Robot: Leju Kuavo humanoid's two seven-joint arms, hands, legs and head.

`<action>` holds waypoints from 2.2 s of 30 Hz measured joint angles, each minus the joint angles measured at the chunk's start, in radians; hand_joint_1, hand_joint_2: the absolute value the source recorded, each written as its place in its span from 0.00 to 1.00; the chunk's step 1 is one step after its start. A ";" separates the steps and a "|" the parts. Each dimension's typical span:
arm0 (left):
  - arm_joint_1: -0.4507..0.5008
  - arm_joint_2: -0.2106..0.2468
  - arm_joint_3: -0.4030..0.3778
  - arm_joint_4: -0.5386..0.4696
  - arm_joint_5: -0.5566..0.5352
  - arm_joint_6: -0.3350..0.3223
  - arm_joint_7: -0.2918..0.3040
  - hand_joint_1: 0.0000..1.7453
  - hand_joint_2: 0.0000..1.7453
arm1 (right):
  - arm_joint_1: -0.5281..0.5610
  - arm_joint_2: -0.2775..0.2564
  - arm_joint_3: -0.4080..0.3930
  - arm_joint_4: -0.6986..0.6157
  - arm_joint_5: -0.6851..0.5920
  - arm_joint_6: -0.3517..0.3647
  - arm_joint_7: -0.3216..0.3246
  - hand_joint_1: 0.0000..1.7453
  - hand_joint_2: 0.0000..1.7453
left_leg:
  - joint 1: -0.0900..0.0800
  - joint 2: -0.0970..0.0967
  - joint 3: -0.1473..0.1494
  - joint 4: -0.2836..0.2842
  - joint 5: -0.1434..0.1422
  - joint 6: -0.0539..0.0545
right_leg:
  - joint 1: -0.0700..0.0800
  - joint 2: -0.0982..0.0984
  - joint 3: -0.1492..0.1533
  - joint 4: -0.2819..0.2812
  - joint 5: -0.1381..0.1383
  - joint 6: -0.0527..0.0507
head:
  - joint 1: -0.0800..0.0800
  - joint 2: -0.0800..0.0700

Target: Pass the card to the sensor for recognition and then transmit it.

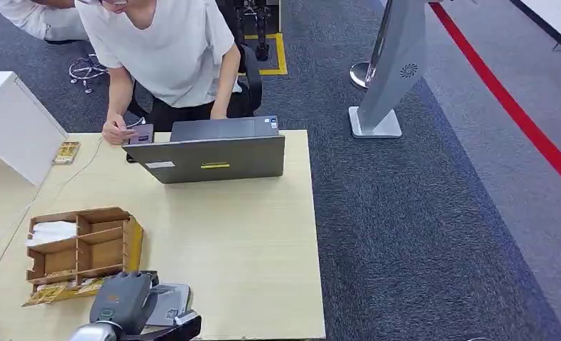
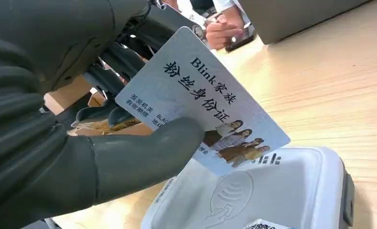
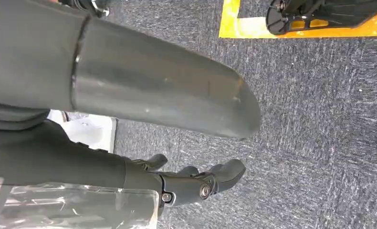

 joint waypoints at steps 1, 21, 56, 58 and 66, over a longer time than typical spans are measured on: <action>-0.002 0.000 0.000 0.000 0.000 -0.001 0.001 1.00 1.00 | 0.000 0.000 0.000 0.000 0.000 0.000 0.000 0.00 0.00 | 0.000 0.000 0.000 0.000 0.000 0.000 | 0.000 0.000 0.000 0.000 0.000 0.000 | 0.000 0.000; -0.496 0.068 -0.065 -0.198 -0.068 0.151 0.253 1.00 1.00 | 0.009 0.010 0.000 0.000 0.033 0.011 0.000 0.00 0.00 | 0.001 -0.001 -0.001 0.000 0.004 -0.002 | 0.000 -0.001 -0.001 0.000 0.003 0.000 | 0.000 0.000; -0.517 0.015 -0.173 -0.214 -0.066 0.026 0.031 0.00 1.00 | 0.007 0.004 -0.006 0.021 -0.001 0.011 0.042 0.00 1.00 | 0.000 0.000 -0.004 0.000 0.004 -0.001 | 0.000 0.000 -0.004 0.000 0.004 0.000 | 0.000 0.000; -0.432 0.018 -0.173 -0.252 -0.061 0.047 0.003 0.00 1.00 | 0.007 0.004 -0.012 0.021 -0.007 0.010 0.042 0.00 1.00 | 0.000 0.000 -0.004 0.000 0.003 -0.001 | 0.000 0.000 -0.004 0.000 0.003 0.000 | 0.000 0.000; -0.095 0.074 -0.159 -0.332 -0.027 0.183 0.002 0.00 1.00 | 0.010 0.000 -0.031 0.002 -0.018 0.017 0.037 0.00 1.00 | 0.000 0.001 -0.004 0.000 0.002 0.000 | 0.000 0.001 -0.004 0.000 0.002 0.002 | 0.000 0.000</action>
